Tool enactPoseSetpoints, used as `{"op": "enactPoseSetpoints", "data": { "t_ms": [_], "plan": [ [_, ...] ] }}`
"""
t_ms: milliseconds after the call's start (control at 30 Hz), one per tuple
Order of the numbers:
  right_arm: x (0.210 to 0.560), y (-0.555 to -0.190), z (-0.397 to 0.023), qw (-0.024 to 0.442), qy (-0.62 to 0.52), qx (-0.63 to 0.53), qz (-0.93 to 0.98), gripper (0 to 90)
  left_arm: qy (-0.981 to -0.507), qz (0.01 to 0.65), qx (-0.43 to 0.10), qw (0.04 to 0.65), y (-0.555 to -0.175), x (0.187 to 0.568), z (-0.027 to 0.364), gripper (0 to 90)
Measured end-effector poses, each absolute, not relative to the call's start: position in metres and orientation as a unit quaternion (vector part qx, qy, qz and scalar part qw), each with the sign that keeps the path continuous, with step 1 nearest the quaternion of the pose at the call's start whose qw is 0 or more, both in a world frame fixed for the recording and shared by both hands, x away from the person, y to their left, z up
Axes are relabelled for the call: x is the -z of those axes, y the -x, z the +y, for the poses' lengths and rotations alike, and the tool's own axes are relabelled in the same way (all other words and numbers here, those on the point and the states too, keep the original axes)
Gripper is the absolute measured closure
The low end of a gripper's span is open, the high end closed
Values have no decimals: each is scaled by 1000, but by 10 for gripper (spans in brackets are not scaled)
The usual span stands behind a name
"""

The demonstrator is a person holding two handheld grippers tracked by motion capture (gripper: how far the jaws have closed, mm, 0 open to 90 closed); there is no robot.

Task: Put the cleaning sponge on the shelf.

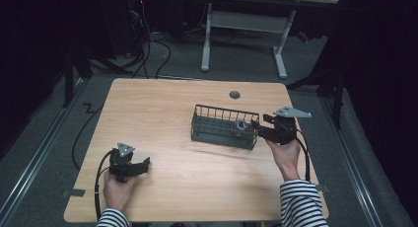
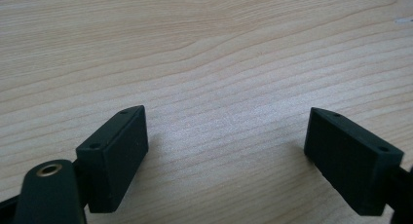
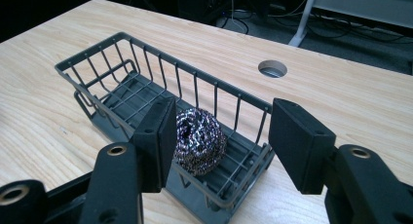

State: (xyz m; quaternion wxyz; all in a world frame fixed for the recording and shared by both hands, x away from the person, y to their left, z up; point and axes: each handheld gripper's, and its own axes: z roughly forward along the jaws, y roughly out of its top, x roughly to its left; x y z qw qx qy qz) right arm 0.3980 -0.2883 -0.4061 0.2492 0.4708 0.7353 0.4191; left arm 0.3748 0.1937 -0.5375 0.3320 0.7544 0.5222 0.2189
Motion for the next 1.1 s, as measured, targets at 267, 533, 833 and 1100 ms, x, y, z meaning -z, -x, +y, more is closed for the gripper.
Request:
{"op": "enactPoseSetpoints", "data": {
  "t_ms": [267, 533, 833, 1100],
  "plan": [
    [409, -384, -300, 244, -475, -429, 728, 448, -754, 522, -219, 332, -375, 537, 194, 165],
    [413, -363, -313, 249, -476, -448, 715, 449, -754, 522, -219, 332, -375, 537, 194, 165],
    [420, -343, -323, 246, -478, -461, 706, 445, -754, 522, -219, 332, -375, 537, 194, 165],
    [432, -330, -322, 240, -477, -467, 705, 442, -755, 522, -219, 332, -375, 537, 194, 165]
  ]
}}
